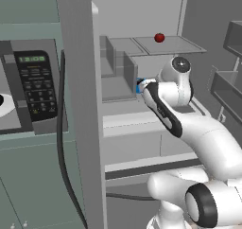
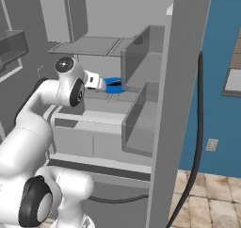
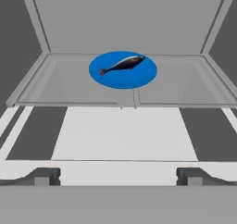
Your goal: Transport the fish from the fridge to the microwave and turn on the microwave.
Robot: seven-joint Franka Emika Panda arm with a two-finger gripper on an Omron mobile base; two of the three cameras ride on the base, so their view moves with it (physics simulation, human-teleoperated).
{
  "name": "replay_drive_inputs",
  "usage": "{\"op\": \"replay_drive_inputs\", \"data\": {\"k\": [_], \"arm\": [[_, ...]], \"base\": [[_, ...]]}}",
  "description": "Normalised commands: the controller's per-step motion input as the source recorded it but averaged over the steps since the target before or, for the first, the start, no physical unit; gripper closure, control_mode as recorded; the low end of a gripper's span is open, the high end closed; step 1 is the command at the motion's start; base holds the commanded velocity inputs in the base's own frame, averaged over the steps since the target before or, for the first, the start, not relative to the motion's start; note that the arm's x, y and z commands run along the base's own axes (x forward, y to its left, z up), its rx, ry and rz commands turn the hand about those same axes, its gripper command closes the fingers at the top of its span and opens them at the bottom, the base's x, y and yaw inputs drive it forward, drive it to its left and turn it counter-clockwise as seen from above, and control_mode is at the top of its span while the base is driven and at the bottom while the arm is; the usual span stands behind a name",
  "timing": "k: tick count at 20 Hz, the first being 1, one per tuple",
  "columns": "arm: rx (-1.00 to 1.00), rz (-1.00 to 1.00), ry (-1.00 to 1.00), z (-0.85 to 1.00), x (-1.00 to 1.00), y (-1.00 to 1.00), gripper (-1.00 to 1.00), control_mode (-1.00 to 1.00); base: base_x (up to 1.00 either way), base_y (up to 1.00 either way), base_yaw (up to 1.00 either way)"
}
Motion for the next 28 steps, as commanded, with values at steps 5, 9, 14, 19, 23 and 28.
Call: {"op": "replay_drive_inputs", "data": {"k": [5, 9, 14, 19, 23, 28], "arm": [[0.0, 0.0, 0.0, 0.0, 0.31, 0.0, -1.0, -1.0], [0.0, 0.0, 0.0, 0.0, 0.28, 0.0, -1.0, -1.0], [0.0, -0.02, 0.0, -0.05, 0.22, 0.03, -1.0, -1.0], [0.0, -0.05, 0.0, -0.09, 0.21, 0.04, -1.0, -1.0], [0.0, -0.08, 0.0, -0.08, 0.19, 0.0, -1.0, -1.0], [0.0, -0.11, -0.01, -0.11, 0.11, 0.0, -1.0, -1.0]], "base": [[0.0, 0.0, 0.0], [0.0, 0.0, 0.0], [0.0, 0.0, 0.0], [0.0, 0.0, 0.0], [0.0, 0.0, 0.0], [0.0, 0.0, 0.0]]}}
